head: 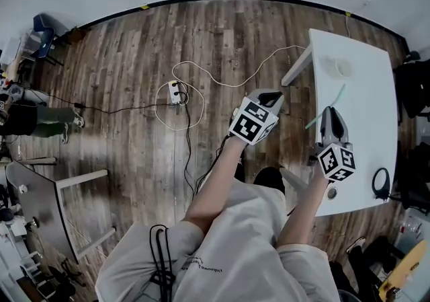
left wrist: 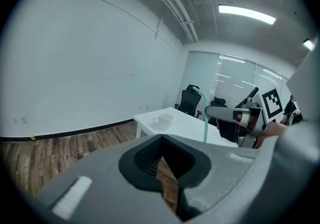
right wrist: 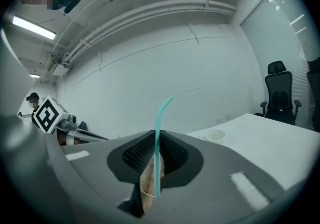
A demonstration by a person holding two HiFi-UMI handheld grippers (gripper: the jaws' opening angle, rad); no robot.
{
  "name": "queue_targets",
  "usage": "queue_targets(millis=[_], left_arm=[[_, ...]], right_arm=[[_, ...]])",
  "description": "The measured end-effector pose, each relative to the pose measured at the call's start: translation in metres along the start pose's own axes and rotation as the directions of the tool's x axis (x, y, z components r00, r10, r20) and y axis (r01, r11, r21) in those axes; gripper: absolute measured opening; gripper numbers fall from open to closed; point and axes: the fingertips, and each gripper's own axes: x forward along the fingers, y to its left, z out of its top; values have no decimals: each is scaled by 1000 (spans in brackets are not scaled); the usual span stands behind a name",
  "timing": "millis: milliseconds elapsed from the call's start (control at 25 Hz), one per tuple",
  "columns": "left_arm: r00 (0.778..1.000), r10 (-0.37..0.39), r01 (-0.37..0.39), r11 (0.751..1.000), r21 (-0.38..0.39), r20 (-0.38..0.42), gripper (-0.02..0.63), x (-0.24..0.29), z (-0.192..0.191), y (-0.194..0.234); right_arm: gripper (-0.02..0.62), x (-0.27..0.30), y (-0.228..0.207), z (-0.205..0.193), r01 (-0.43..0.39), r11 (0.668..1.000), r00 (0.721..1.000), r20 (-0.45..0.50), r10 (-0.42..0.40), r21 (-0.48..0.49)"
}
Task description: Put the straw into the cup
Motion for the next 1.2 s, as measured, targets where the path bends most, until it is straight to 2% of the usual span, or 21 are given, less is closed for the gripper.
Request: queue_targets(millis=[320, 520, 760, 920, 1200], left_arm=[[999, -21, 22, 999, -38, 32, 2, 10, 21, 34], [999, -42, 43, 998, -38, 14, 1, 41, 22, 40], [996, -89, 89, 996, -2, -30, 2, 85, 40, 55], [994, -103, 104, 995, 13, -37, 2, 123, 66, 66], [982, -174, 177, 984, 34, -78, 1, 190, 84, 50]], right_arm=[[57, 35, -5, 22, 13, 999, 1000, 26, -13, 34], [58, 61, -27, 20, 23, 998, 1000, 14, -24, 51], [58, 102, -53, 27, 17, 998, 1000, 1, -17, 54], [58, 133, -80, 48, 25, 997, 999, 20, -26, 71], [58, 142, -145, 59, 109, 990, 994, 18, -111, 92]])
